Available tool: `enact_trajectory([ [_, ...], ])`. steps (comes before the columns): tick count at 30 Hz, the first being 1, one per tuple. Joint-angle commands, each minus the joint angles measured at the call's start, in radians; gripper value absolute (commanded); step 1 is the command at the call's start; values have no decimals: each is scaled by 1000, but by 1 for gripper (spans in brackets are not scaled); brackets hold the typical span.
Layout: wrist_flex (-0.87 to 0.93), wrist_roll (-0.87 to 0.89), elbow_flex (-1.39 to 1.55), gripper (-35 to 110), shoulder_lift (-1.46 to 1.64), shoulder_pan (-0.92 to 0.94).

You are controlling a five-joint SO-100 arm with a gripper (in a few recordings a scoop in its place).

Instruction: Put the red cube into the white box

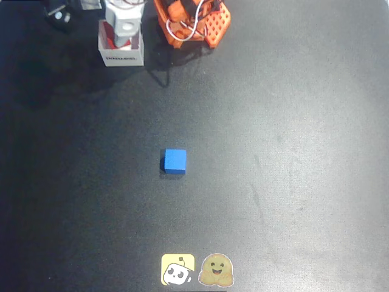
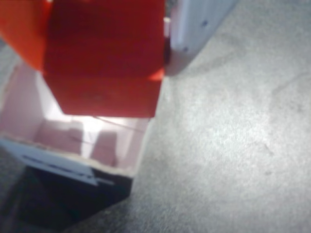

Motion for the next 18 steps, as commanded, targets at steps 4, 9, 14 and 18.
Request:
enact_trajectory([
  [4,-21,-35,9,0,11,18],
  [9,-49,-110,21,0,11,75],
  [14,-57,-110,29,0,11,75],
  [18,-71,-118,43,2,11,77],
])
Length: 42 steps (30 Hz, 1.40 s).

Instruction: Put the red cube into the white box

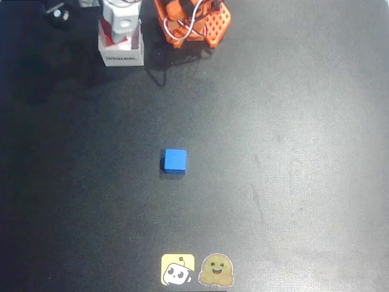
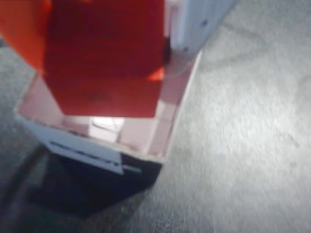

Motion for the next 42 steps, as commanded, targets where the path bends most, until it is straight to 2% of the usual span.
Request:
enact_trajectory([
  [1,-17,-5,5,6,11,6],
  [10,-55,-61,9,21,29,-2],
  [16,-54,-80,28,25,98,-3],
  [19,-46,-94,71,20,184,-5],
  [24,-40,-147,110,0,284,-52],
  [30,-84,-225,84,0,328,-255],
  [34,-143,-241,83,0,311,-491],
  [38,-207,-374,81,0,282,-729],
  [42,-239,-425,80,0,253,-950],
])
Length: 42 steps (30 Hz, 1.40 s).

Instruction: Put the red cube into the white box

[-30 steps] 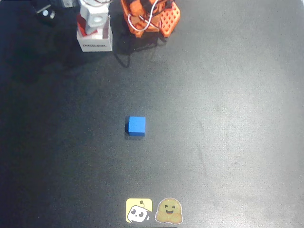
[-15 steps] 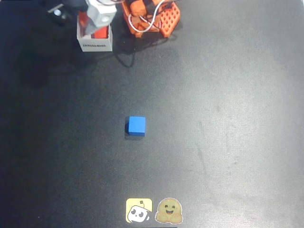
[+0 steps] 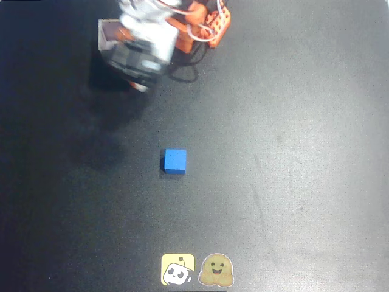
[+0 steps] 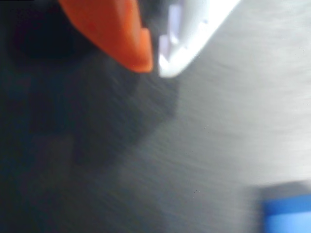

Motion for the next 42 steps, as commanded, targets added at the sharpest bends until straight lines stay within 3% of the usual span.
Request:
enact_trajectory([
  [1,-26,-60,-32,0,-9,-186],
  [7,25,-83,-35,0,26,-414],
  [15,144,-89,34,0,247,-538],
  [21,130,-5,71,0,247,-534],
  [30,-144,172,328,0,247,-495],
  [37,-72,176,328,0,245,-396],
  [42,74,210,328,0,245,-356],
])
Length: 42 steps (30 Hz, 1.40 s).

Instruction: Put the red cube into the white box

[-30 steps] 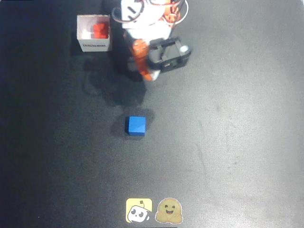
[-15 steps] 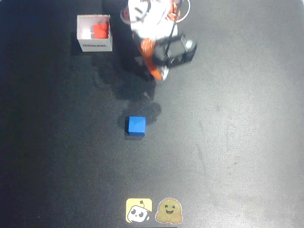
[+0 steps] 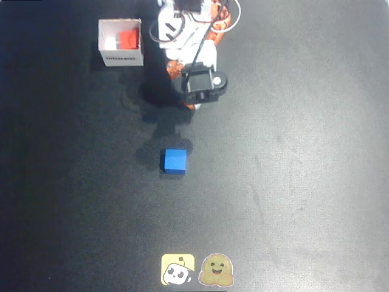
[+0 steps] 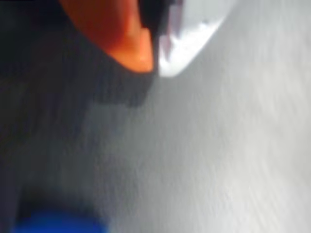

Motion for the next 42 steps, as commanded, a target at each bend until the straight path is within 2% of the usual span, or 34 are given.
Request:
enact_trajectory([
  [1,97,29,-2,0,5,11],
  [42,97,32,-2,0,5,-18],
])
